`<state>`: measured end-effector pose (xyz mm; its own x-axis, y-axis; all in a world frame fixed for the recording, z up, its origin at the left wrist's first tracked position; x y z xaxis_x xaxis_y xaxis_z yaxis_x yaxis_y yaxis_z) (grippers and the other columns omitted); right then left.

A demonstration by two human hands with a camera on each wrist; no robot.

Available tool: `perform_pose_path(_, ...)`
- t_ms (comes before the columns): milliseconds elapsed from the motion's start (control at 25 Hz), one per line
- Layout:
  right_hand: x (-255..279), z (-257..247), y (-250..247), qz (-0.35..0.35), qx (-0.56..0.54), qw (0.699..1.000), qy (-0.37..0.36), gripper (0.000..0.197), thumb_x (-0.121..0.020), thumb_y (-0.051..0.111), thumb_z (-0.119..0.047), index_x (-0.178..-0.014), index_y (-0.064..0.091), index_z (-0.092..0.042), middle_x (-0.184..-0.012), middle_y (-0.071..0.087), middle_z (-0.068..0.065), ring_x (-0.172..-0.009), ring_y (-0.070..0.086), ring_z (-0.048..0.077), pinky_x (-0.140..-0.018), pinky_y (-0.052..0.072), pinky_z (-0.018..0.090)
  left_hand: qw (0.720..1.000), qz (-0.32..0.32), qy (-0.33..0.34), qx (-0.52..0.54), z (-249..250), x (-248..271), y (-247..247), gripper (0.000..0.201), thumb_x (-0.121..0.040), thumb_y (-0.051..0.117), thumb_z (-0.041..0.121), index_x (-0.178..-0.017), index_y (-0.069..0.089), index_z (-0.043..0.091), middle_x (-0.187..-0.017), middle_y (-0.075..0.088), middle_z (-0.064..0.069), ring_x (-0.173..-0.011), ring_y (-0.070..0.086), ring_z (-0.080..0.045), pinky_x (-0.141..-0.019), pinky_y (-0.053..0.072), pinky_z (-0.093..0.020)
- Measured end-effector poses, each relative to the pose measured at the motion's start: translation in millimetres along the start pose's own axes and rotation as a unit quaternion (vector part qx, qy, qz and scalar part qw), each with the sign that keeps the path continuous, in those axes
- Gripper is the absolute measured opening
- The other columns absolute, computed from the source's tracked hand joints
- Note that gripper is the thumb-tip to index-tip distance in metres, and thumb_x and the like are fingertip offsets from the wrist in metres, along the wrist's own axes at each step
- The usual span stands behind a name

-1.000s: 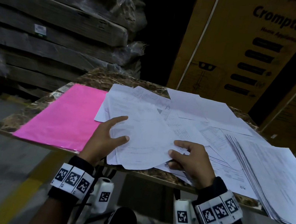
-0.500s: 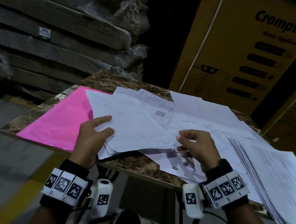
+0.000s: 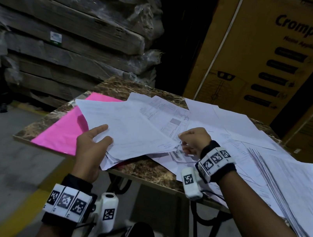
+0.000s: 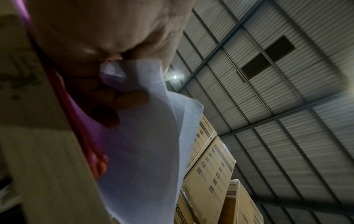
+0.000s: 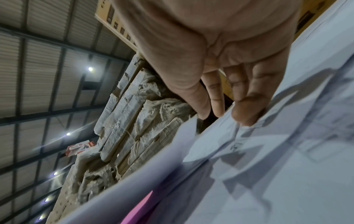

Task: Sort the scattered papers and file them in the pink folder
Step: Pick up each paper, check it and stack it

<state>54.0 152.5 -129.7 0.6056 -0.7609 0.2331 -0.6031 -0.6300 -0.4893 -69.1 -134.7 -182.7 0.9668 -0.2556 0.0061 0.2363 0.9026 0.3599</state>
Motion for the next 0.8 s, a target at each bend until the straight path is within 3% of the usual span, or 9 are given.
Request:
perform_pose_path(120,1.7,-5.0,3.4,0.006,0.041,0.999,-0.006,0.013,-0.087,0.074,-0.014,-0.085,0.066,-0.004,-0.079,0.062,0.017,-0.061,0.056,0.028,-0.059,0.057,0.036,1.0,0.005,0.006,-0.01,2.1,2.5,1.1,0.044,-0.088,0.061,-0.009,-0.129,0.062,0.006,-0.124,0.064,-0.012,-0.108,0.065,-0.025,-0.064,0.055,-0.018)
perform_pose_path(280,20.7,-4.1,3.0,-0.034,0.004,0.999,-0.025,0.027,-0.096,0.063,-0.036,-0.094,0.063,-0.01,-0.09,0.059,0.01,-0.071,0.057,0.021,-0.056,0.053,0.027,0.999,-0.045,-0.023,0.001,4.3,9.5,7.5,0.043,-0.09,0.063,-0.006,-0.128,0.065,0.014,-0.127,0.064,-0.01,-0.11,0.066,-0.028,-0.072,0.06,-0.031)
perform_pose_path(400,41.7,-4.5,-6.7,-0.083,-0.009,0.996,-0.045,0.056,-0.1,0.039,-0.055,-0.114,0.065,-0.008,-0.109,0.062,0.002,-0.099,0.059,0.015,-0.083,0.051,0.029,0.991,-0.127,-0.021,-0.022,13.8,24.0,26.2,0.041,-0.092,0.064,-0.001,-0.125,0.068,0.022,-0.125,0.066,-0.002,-0.109,0.065,-0.024,-0.069,0.06,-0.03)
perform_pose_path(480,57.2,-0.4,-15.7,-0.144,-0.072,0.986,-0.04,0.057,-0.097,0.047,-0.056,-0.11,0.065,-0.004,-0.107,0.071,0.004,-0.096,0.067,0.011,-0.083,0.054,0.029,0.981,-0.179,0.017,-0.069,21.8,32.5,41.5,0.042,-0.091,0.065,0.001,-0.125,0.068,0.027,-0.126,0.066,0.006,-0.114,0.063,-0.016,-0.08,0.059,-0.026)
perform_pose_path(560,66.4,6.0,-29.6,-0.173,-0.088,0.978,-0.071,0.047,-0.092,0.065,-0.043,-0.119,0.065,-0.004,-0.117,0.071,0.013,-0.104,0.07,0.026,-0.092,0.055,0.042,0.964,-0.222,0.058,-0.133,26.7,38.0,56.7,0.045,-0.09,0.068,0.004,-0.125,0.068,0.032,-0.13,0.063,0.015,-0.121,0.058,-0.005,-0.098,0.052,-0.028)
perform_pose_path(600,70.5,7.8,-37.1,-0.163,-0.078,0.978,-0.107,0.039,-0.093,0.067,-0.03,-0.123,0.064,-0.006,-0.12,0.071,0.013,-0.105,0.07,0.028,-0.094,0.054,0.045,0.954,-0.237,0.077,-0.167,28.9,40.5,63.7,0.047,-0.09,0.07,0.007,-0.127,0.066,0.035,-0.132,0.06,0.019,-0.122,0.055,0.003,-0.103,0.048,-0.026)
perform_pose_path(680,78.1,8.9,-56.1,-0.088,-0.042,0.975,-0.197,0.033,-0.094,0.066,-0.013,-0.127,0.061,-0.012,-0.12,0.071,0.003,-0.105,0.07,0.019,-0.095,0.055,0.042,0.93,-0.266,0.123,-0.221,35.2,48.0,81.9,0.051,-0.089,0.072,0.01,-0.132,0.061,0.036,-0.134,0.055,0.025,-0.121,0.047,0.017,-0.102,0.041,-0.011)
perform_pose_path(800,106.7,0.3,-85.6,0.071,-0.019,0.949,-0.306,0.038,-0.094,0.065,-0.013,-0.129,0.055,-0.023,-0.117,0.067,-0.017,-0.102,0.066,-0.001,-0.086,0.057,0.025,0.902,-0.286,0.217,-0.239,49.0,63.4,112.6,0.06,-0.089,0.072,0.011,-0.14,0.052,0.036,-0.139,0.052,0.025,-0.128,0.042,0.016,-0.098,0.033,-0.001)
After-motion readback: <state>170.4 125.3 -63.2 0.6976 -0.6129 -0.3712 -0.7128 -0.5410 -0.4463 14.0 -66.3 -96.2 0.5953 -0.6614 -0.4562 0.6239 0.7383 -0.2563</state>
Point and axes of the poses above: each hand's wrist, its own x-axis away from the middle knuckle, its own y-axis out of the palm, z = x × y, the point moved 6 cm from there along -x, towards the middle knuckle
